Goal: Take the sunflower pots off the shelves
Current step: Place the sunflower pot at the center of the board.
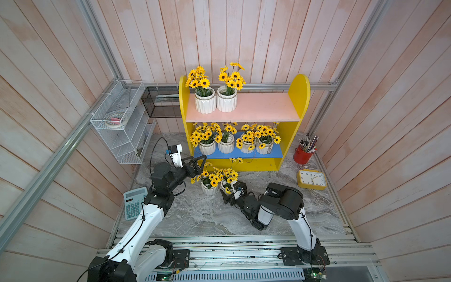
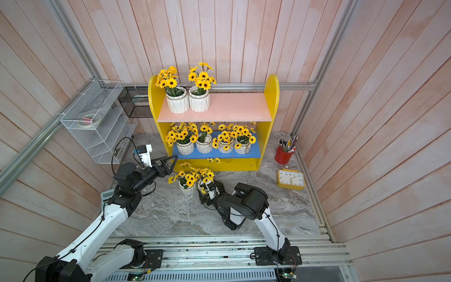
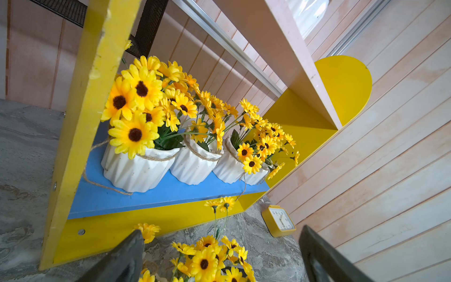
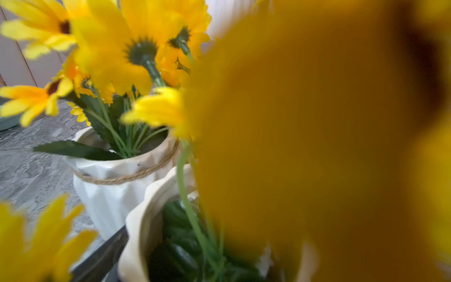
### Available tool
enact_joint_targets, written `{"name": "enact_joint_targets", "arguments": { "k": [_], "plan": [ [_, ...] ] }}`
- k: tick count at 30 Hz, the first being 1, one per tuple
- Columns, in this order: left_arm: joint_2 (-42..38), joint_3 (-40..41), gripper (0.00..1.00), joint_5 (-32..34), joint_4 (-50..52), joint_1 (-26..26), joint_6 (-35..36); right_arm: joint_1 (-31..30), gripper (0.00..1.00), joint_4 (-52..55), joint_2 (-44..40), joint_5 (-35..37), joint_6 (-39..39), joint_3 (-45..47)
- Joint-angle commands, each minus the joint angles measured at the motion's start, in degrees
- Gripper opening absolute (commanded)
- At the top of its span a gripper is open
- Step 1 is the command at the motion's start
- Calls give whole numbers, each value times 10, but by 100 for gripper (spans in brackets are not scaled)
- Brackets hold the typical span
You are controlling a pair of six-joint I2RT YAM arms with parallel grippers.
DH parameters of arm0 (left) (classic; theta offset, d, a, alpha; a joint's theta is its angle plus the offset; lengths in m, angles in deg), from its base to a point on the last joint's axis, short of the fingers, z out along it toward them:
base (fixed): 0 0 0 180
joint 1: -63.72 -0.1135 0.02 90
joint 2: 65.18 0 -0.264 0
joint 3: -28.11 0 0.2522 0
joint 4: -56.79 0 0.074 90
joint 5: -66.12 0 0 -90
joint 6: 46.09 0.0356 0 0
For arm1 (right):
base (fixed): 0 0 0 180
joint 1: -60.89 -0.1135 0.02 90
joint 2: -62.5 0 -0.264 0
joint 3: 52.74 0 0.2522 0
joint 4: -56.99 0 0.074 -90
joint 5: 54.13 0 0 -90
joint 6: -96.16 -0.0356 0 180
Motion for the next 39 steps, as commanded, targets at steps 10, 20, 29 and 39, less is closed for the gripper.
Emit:
{"name": "enact_joint_targets", "arguments": {
  "k": [10, 20, 29, 39],
  "plan": [
    [-3, 0, 100, -30, -22, 2, -3, -13, 98, -90, -51, 6, -41, 76],
    [-12, -1, 100, -26, -17, 2, 0, 2, 78, -89, -52, -2, -34, 76],
    [-14, -1, 100, -25, -18, 2, 2, 11, 69, -55, -51, -51, -9, 49],
    [-13, -2, 100, -23, -14, 2, 4, 19, 69, -37, -65, -44, -7, 58]
  ]
}}
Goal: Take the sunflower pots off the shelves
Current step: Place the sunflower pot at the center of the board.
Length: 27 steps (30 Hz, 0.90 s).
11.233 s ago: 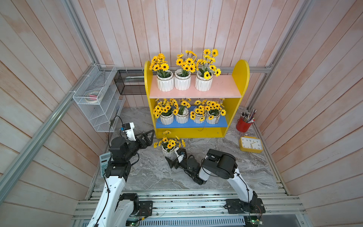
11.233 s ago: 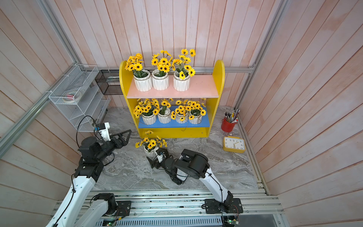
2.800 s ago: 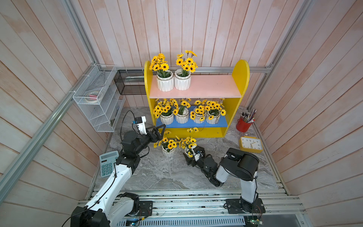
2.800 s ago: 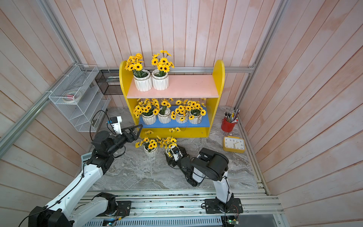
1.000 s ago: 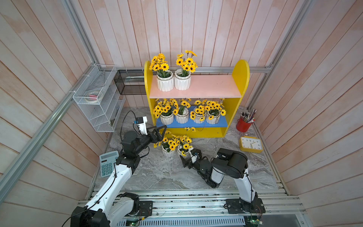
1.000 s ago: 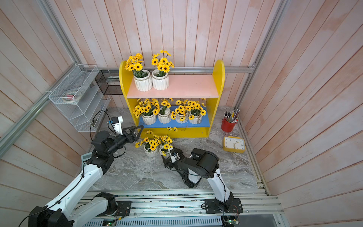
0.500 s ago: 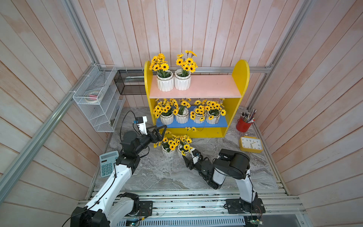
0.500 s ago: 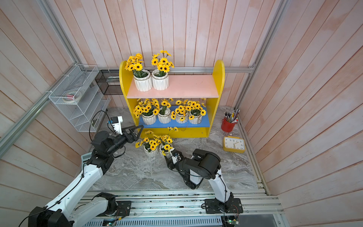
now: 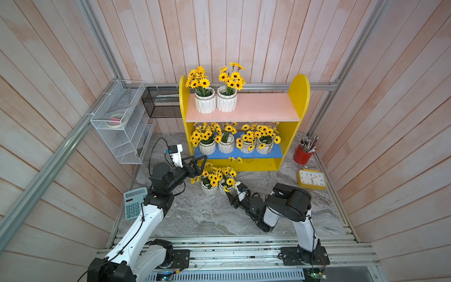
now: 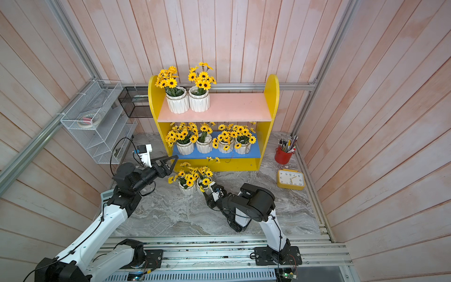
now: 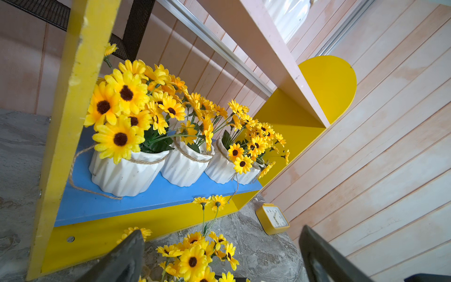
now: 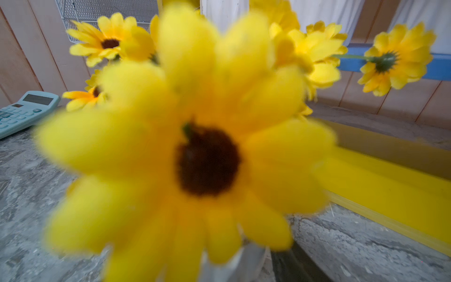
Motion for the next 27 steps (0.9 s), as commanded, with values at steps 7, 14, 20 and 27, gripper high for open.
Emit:
{"name": "enact_joint_targets", "arguments": {
  "k": [7, 14, 20, 27],
  "plan": [
    [-11, -4, 100, -3, 0, 2, 6, 9, 73, -32, -41, -8, -10, 18],
    [-25, -6, 100, -5, 1, 2, 10, -30, 82, 3, -105, -2, -60, 54],
    [-38, -9, 100, -14, 2, 2, 13, -57, 82, 92, -177, 16, -64, 74],
    [-41, -55, 100, -49, 58, 4, 59, -63, 82, 288, -385, 34, -26, 59]
  ]
}}
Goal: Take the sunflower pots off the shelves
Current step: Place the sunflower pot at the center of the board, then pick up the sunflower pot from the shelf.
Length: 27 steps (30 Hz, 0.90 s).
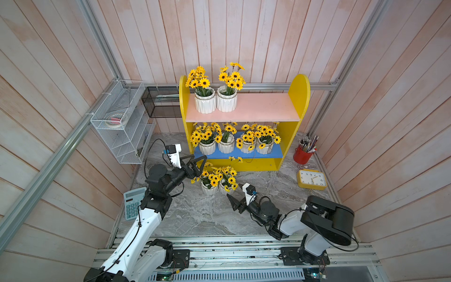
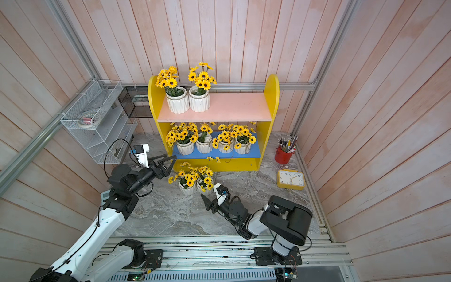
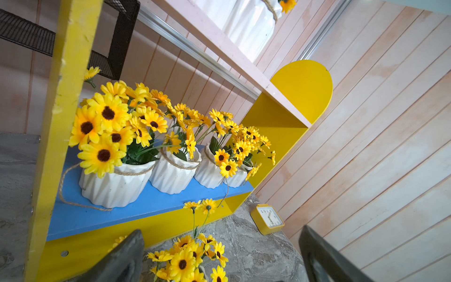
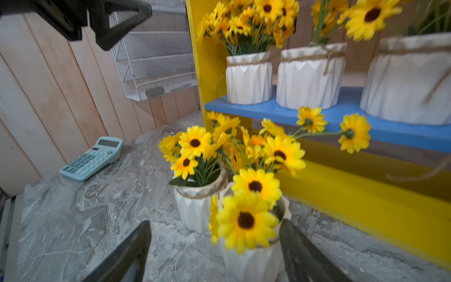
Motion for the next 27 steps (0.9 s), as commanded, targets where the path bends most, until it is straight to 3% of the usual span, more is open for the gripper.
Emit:
{"name": "enact_joint_targets", "arguments": {
  "k": [1, 5, 7, 10, 13, 17, 22, 27],
  "plan": [
    [-1, -49, 100, -22, 42, 6, 43, -3, 83, 180, -108, 19, 43, -53],
    [29, -138, 100, 52, 142, 16, 74, 18, 89, 308, -194, 30, 104, -142],
    [44, -183, 100, 105, 185, 16, 84, 53, 89, 364, -213, -2, 106, -204],
    [50, -220, 100, 169, 195, 16, 98, 91, 90, 430, -205, -38, 127, -307],
    [49, -233, 100, 172, 181, 16, 143, 124, 97, 462, -173, -58, 160, -405],
    [26, -164, 100, 140, 113, 6, 162, 185, 98, 514, -112, -124, 163, -526],
    [21, -102, 100, 34, 29, -54, 57, 238, 98, 582, -22, -200, 159, -664],
    [32, -94, 100, -47, -14, -58, 32, 270, 98, 647, 55, -270, 148, -784]
  ]
}}
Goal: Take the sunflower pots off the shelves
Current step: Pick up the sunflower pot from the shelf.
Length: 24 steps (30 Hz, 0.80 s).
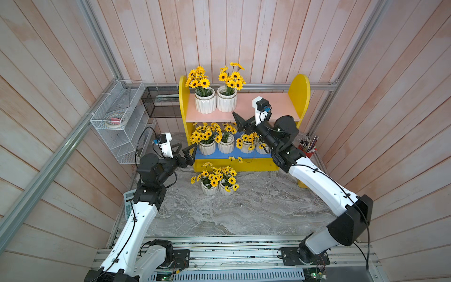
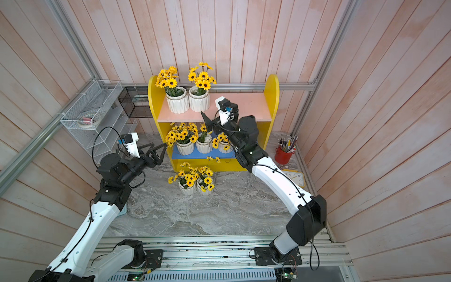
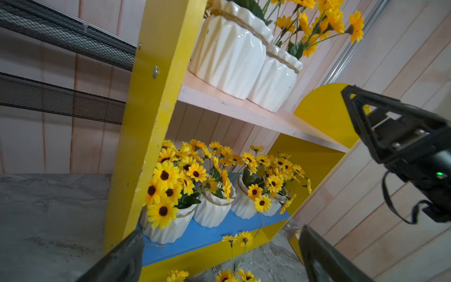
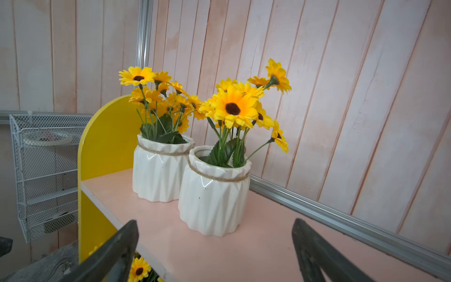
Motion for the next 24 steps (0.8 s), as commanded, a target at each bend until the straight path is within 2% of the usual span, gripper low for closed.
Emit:
{"name": "enact_joint_targets", "arguments": {
  "k": [1, 6, 12, 19, 24],
  "plan": [
    [3, 3, 100, -74, -63, -1, -29, 20, 98, 73, 39, -76, -14, -70],
    [5, 13, 100, -83, -83, -3, -43, 50, 98, 105, 104, -163, -51, -158],
    [9, 14, 100, -97, -92, -6, -50, 74, 98, 133, 179, -219, -97, -257],
    [12, 18, 100, -116, -104, -7, -54, 84, 98, 228, 283, -275, -94, -428],
    [15, 21, 100, -128, -115, -7, -58, 88, 98, 245, 326, -322, -106, -486]
  ]
}}
